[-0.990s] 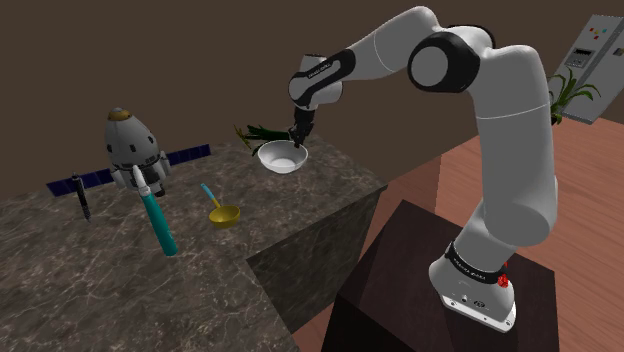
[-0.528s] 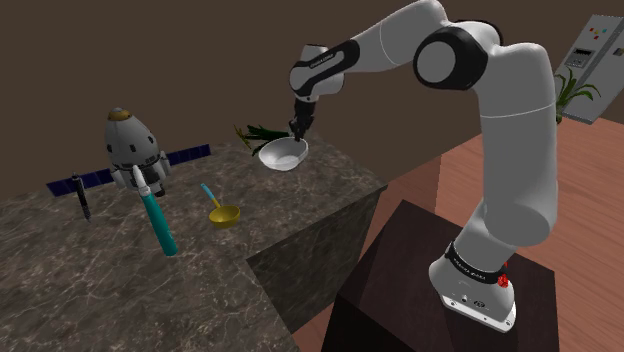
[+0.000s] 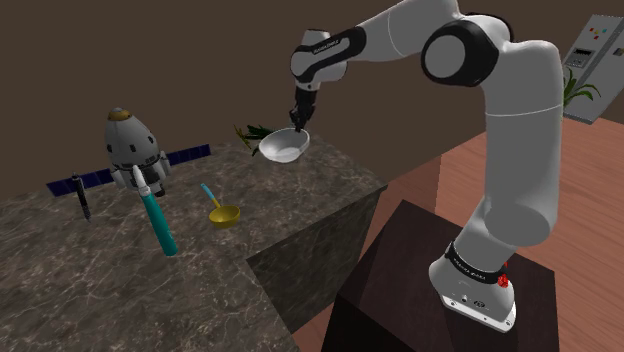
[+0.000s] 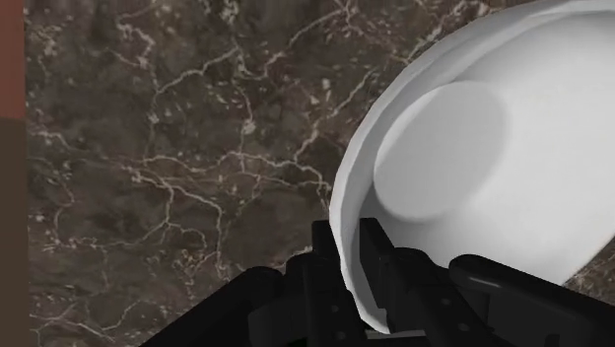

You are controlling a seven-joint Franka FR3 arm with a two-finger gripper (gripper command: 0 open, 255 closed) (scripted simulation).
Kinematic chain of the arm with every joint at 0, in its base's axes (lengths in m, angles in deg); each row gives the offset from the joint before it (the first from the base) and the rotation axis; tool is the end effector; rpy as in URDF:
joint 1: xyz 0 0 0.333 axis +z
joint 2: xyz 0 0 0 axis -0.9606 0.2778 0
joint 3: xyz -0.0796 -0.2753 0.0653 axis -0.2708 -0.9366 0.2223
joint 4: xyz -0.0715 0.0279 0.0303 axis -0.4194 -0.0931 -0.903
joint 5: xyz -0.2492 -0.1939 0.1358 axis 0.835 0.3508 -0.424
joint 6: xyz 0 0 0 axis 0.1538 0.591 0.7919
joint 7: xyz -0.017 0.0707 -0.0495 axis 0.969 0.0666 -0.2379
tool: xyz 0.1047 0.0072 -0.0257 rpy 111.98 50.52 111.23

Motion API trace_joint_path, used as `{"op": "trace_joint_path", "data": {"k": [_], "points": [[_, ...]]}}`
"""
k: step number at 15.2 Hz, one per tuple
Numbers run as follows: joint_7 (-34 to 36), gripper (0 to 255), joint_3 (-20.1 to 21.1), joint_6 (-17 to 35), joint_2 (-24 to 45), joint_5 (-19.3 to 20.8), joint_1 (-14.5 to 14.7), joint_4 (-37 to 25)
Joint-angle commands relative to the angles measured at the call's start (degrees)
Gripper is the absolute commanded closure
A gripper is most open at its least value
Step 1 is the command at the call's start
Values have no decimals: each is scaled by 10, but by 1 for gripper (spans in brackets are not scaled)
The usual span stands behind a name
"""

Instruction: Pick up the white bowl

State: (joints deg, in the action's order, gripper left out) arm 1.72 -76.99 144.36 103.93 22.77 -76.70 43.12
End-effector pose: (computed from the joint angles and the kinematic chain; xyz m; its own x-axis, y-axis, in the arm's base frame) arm 0.6228 -0.1107 0.3675 0.9955 -0.0182 0.0934 -0.0118 -0.9976 -0.0685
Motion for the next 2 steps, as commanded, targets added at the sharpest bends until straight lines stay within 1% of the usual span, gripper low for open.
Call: {"op": "trace_joint_path", "data": {"k": [1,2], "points": [[1,255,-1,-9,-3,1,0,-6],[1,255,-1,-9,-3,1,0,-6]]}}
